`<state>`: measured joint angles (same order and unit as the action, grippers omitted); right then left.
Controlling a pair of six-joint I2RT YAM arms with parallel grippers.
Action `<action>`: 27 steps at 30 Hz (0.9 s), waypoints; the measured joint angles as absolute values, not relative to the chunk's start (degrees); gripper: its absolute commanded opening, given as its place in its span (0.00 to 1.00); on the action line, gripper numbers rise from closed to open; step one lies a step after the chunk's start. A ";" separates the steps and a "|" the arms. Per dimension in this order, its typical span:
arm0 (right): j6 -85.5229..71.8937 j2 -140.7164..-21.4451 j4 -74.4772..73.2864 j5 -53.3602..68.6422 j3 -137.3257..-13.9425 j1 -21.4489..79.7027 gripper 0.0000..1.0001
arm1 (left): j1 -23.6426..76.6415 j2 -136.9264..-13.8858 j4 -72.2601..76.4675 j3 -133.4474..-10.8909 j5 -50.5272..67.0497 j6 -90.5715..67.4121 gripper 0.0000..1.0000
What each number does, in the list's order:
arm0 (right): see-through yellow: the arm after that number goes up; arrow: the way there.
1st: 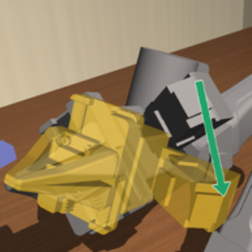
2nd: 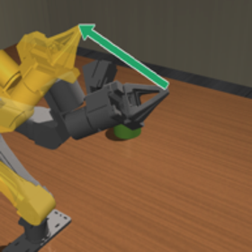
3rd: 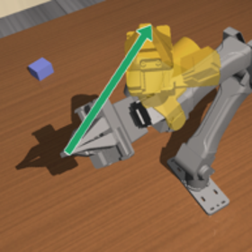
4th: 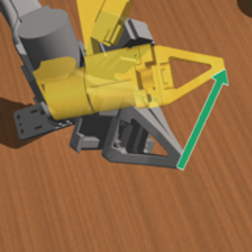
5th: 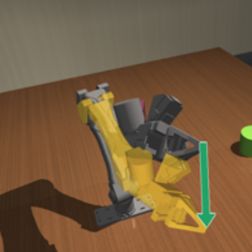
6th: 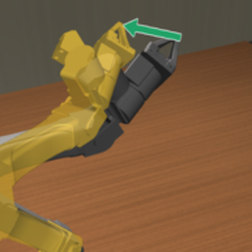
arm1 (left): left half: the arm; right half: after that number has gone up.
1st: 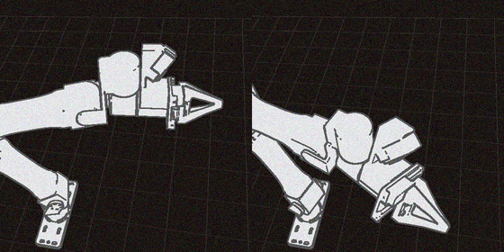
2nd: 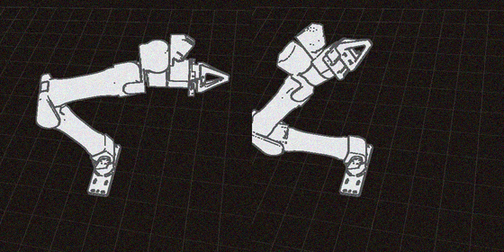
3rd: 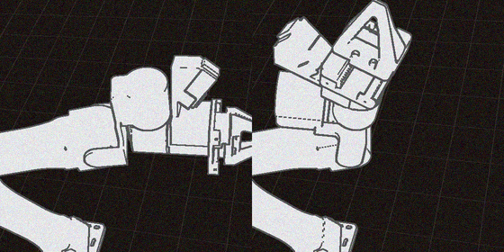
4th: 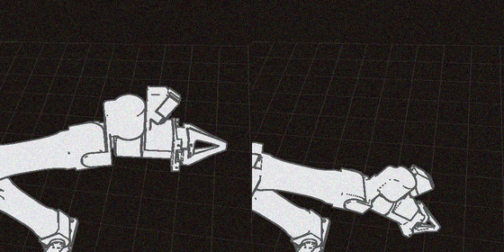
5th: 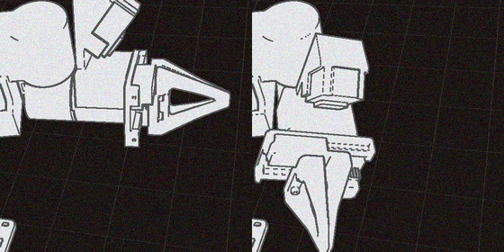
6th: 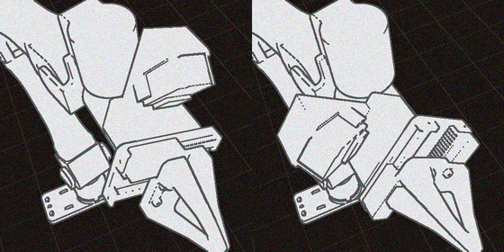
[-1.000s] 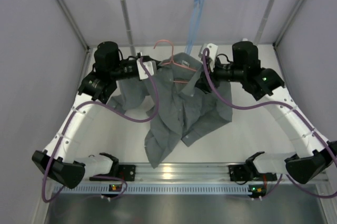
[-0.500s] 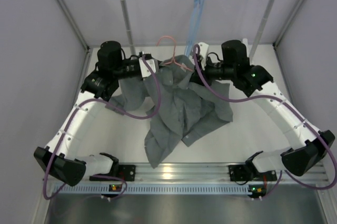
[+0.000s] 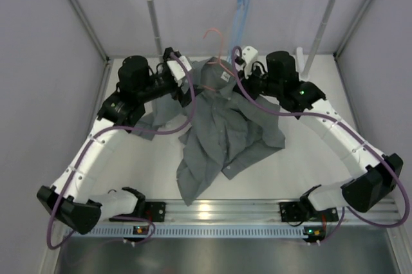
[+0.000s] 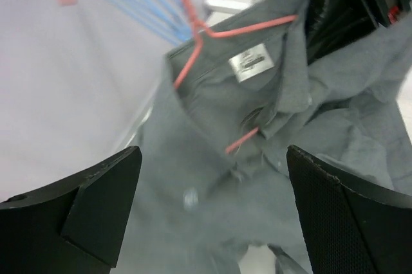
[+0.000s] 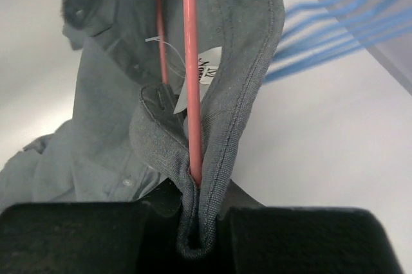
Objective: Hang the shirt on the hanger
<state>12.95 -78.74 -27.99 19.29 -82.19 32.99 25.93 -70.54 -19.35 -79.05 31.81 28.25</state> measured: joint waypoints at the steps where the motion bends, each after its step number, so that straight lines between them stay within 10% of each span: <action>1: 12.29 -78.72 -27.64 17.98 -81.43 32.71 0.00 | 25.96 -68.90 -19.46 -78.41 29.21 26.57 0.98; 14: 6.22 -64.42 -30.20 3.70 -72.31 31.11 0.00 | 26.02 -60.47 -14.20 -83.64 -15.75 10.55 0.98; 27: -1.91 -57.10 -39.99 -8.45 -59.61 31.33 0.00 | 26.02 -60.88 -14.17 -83.59 -22.20 7.77 0.98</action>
